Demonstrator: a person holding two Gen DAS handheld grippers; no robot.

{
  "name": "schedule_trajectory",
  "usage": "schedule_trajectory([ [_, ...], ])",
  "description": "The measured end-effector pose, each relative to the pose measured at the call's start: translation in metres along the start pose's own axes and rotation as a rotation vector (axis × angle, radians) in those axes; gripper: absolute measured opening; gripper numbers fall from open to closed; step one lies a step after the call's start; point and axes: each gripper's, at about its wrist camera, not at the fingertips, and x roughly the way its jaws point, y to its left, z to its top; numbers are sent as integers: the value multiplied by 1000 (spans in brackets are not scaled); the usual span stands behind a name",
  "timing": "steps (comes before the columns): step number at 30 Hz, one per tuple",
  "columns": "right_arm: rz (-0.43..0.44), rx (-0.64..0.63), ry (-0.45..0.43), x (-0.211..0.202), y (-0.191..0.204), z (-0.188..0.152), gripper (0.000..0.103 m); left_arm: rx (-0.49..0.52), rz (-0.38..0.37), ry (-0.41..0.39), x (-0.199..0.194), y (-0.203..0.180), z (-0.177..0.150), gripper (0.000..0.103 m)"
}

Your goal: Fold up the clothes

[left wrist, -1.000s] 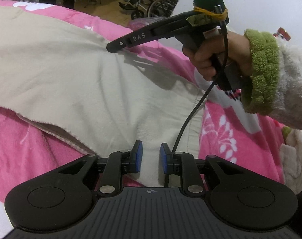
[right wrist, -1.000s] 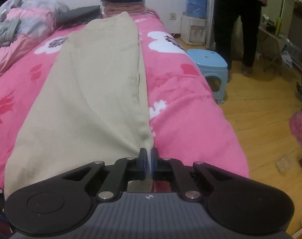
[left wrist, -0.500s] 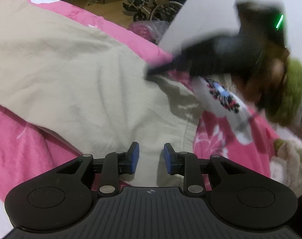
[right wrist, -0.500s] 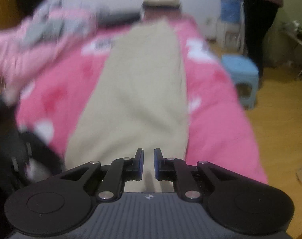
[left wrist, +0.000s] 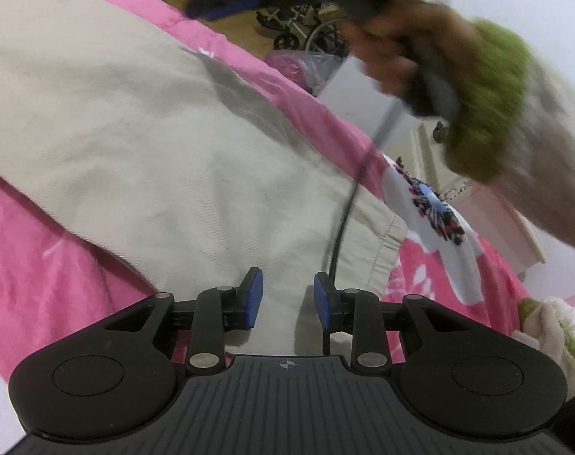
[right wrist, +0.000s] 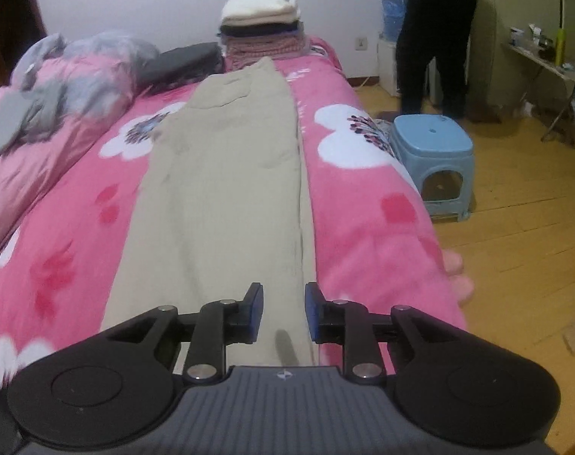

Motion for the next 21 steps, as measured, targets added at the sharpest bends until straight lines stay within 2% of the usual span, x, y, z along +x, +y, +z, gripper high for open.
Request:
schedule_trajectory([
  [7, -45, -101, 75, 52, 5, 8, 25, -22, -29, -1, 0, 5, -1, 31],
  [12, -40, -128, 70, 54, 7, 6, 23, -28, -48, -3, 5, 5, -2, 31],
  [16, -46, -197, 69, 54, 16, 5, 15, -33, -56, -4, 8, 5, -2, 32],
  [18, -58, -212, 69, 55, 19, 5, 8, -30, -57, -5, 8, 6, -3, 32],
  [19, -67, -218, 66, 56, 20, 5, 1, -28, -57, -6, 7, 6, -3, 32],
  [21, -112, -221, 26, 50, 21, 7, 1, -25, -57, -4, 6, 6, -3, 32],
])
